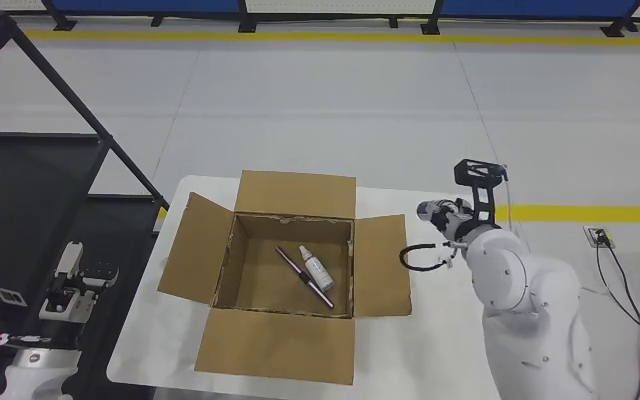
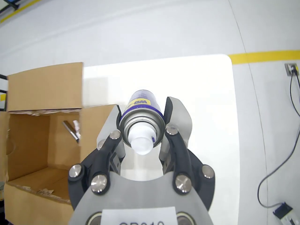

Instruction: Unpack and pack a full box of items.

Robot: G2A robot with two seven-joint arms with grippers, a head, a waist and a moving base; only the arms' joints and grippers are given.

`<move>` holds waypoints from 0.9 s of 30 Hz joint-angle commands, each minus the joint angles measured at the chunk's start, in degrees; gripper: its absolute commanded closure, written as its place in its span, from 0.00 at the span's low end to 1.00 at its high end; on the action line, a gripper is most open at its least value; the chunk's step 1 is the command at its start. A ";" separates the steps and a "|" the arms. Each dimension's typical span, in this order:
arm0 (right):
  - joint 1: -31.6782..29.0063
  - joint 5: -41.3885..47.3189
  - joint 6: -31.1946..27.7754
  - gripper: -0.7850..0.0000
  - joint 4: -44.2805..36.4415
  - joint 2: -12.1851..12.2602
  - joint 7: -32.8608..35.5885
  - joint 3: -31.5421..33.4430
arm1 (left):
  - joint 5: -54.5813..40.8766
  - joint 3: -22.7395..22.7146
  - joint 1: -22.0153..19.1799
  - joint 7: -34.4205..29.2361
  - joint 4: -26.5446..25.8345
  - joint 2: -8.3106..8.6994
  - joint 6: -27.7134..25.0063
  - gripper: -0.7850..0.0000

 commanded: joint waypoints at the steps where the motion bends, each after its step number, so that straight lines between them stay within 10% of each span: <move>1: -0.46 0.57 -0.76 1.00 -2.79 -0.21 -0.31 -3.36 | 0.00 0.00 0.00 0.00 0.00 0.00 0.00 0.00; 27: 22.67 11.07 -1.23 1.00 49.40 -12.39 -6.79 -46.00 | 0.00 0.00 0.00 0.00 0.00 0.00 0.00 0.00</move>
